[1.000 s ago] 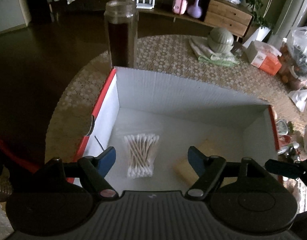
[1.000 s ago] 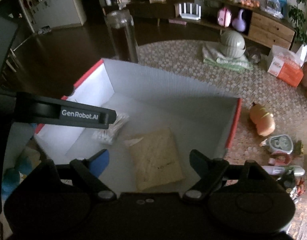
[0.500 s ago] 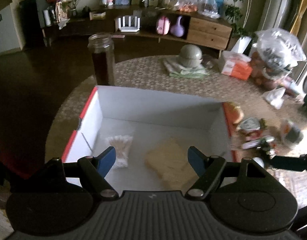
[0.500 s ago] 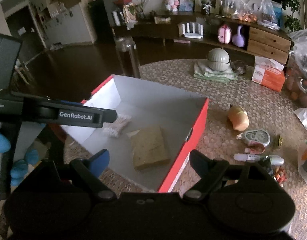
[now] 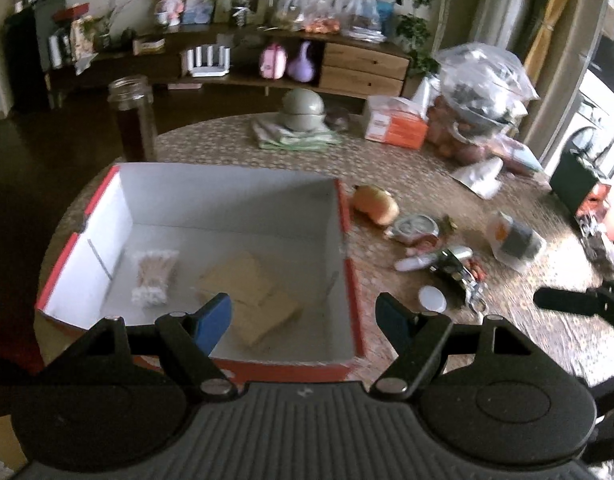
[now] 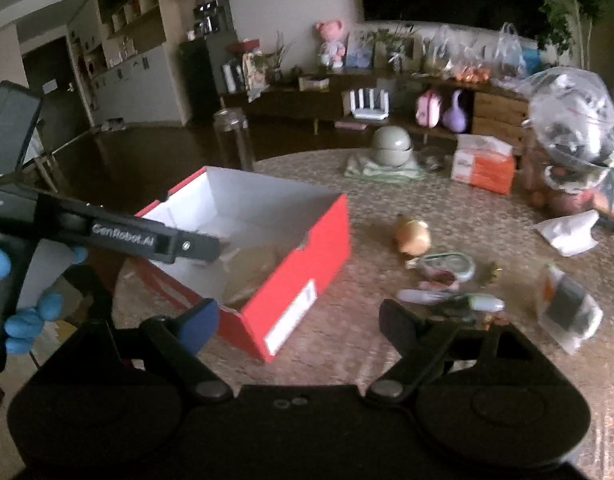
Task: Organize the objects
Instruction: 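Withdraw both tools from the shoebox back over the table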
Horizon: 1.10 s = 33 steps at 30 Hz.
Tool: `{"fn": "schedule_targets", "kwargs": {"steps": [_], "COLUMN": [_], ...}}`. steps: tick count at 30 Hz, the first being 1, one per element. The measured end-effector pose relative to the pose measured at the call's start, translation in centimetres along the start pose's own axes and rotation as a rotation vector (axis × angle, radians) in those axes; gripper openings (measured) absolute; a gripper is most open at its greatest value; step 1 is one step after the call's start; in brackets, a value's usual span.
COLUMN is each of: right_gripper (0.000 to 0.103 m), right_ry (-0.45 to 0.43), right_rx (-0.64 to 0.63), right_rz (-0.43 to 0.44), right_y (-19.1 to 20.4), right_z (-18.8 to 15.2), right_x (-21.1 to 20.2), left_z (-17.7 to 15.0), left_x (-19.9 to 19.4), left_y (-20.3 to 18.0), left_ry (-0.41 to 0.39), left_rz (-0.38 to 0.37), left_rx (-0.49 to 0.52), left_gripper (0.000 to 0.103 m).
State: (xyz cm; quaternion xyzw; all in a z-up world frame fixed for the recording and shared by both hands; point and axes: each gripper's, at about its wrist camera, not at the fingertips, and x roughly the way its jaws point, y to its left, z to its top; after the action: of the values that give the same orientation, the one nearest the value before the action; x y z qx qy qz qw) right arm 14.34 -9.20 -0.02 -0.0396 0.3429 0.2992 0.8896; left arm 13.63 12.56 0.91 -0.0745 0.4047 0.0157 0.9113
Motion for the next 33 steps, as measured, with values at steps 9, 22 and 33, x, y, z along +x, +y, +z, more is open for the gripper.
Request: {"fn": "schedule_targets", "kwargs": {"steps": [9, 22, 33], "right_gripper": [0.088, 0.089, 0.087], "right_ry": [0.036, 0.042, 0.063], "right_rx": [-0.038, -0.060, -0.129], "right_rz": [-0.064, -0.100, -0.195], "right_y": [-3.9, -9.6, -11.1], "right_z": [-3.1, -8.1, -9.4], "right_x": [-1.1, -1.4, 1.8], "left_z": [-2.4, -4.1, -3.8], "left_x": [1.3, 5.3, 12.1], "left_y": [-5.4, -11.2, -13.6], "left_ry": [0.015, 0.013, 0.085], "left_rz": [-0.036, -0.052, -0.051], "left_rx": [0.068, 0.117, 0.111], "left_gripper": [0.088, 0.103, 0.103]}}
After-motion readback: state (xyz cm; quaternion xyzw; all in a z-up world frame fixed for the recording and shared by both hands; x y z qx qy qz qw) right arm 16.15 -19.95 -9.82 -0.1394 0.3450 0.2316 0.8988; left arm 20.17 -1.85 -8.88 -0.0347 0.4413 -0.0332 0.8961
